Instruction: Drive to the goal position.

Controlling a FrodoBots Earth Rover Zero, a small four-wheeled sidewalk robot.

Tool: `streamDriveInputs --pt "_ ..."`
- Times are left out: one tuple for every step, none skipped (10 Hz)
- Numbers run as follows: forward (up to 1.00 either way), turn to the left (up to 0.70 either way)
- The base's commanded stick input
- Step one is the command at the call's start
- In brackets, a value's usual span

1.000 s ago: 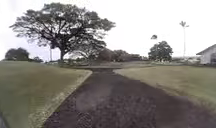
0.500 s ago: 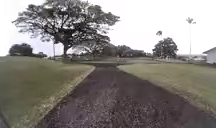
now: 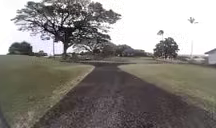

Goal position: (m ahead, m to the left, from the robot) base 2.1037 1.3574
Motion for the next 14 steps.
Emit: streamDriveInputs --pt "1.00 0.00" --pt "1.00 0.00" --pt "1.00 0.00" --pt "1.00 0.00" --pt "1.00 0.00" --pt "1.00 0.00" --pt "1.00 0.00" --pt "1.00 -0.08" --pt "1.00 -0.28" --pt "1.00 -0.31" --pt "1.00 -0.15" --pt "1.00 -0.01" --pt "1.00 0.00" --pt "1.00 0.00"
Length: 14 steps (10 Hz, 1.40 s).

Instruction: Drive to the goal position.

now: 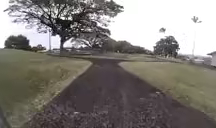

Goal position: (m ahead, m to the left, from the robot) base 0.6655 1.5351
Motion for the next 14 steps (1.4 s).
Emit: streamDriveInputs --pt "1.00 0.00" --pt "1.00 0.05" --pt "1.00 0.27" --pt "1.00 0.24" --pt "1.00 0.00" --pt "1.00 0.00" --pt "1.00 0.00" --pt "1.00 0.00" --pt "1.00 0.00" --pt "0.27 0.00" --pt "0.00 0.00" --pt "0.36 0.00" --pt "0.75 0.00" --pt "0.00 0.00"
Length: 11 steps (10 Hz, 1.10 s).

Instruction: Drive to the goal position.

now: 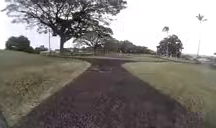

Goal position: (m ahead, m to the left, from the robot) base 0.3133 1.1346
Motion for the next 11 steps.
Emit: streamDriveInputs --pt "0.00 0.00" --pt "0.69 0.00" --pt "1.00 0.00" --pt "1.00 0.00" --pt "1.00 0.00" --pt "1.00 0.00" --pt "1.00 0.00" --pt "1.00 0.00" --pt "1.00 0.00" --pt "1.00 0.00" --pt "1.00 0.00"
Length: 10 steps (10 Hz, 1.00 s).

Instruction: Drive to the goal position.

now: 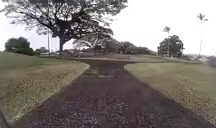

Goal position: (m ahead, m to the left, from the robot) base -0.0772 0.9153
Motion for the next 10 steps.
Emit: streamDriveInputs --pt "1.00 0.00" --pt "1.00 0.00" --pt "1.00 0.00" --pt "0.59 0.00" --pt "0.00 0.00" --pt "0.00 0.00" --pt "0.00 0.00" --pt "0.00 0.00" --pt "0.00 0.00" --pt "0.00 0.00"
